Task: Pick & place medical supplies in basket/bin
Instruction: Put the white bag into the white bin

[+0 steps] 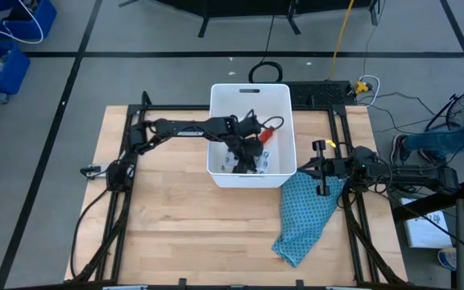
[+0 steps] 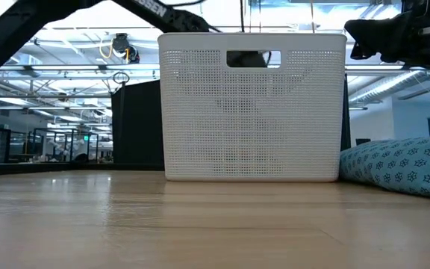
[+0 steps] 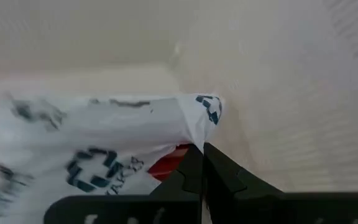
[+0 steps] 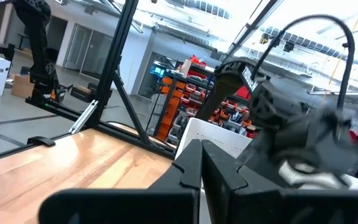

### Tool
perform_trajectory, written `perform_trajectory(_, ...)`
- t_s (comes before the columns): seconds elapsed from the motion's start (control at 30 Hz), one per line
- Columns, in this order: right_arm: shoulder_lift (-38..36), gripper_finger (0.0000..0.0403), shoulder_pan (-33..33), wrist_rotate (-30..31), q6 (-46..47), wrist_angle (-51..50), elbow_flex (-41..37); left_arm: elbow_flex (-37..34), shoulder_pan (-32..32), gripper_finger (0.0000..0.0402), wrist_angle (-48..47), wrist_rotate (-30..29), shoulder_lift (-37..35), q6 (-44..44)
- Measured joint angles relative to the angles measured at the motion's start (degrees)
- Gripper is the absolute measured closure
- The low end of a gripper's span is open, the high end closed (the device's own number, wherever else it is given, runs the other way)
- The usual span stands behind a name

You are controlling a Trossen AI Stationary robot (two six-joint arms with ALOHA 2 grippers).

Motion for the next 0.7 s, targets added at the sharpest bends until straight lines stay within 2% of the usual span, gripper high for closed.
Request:
perform_trajectory(0.3,-0.01,0.0403,-0.01,0.07,-0.86,-0.03,0.02,0.00,-0.15,0.0397,-1.02,-0.39,4.75,-0.04)
perform_trajectory(0.7,0.00,0.0403,0.00,0.07,-1.19,-0.04,0.02,1.49,-0.76,0.0387,-2.06,-3.27,5.03,-2.66)
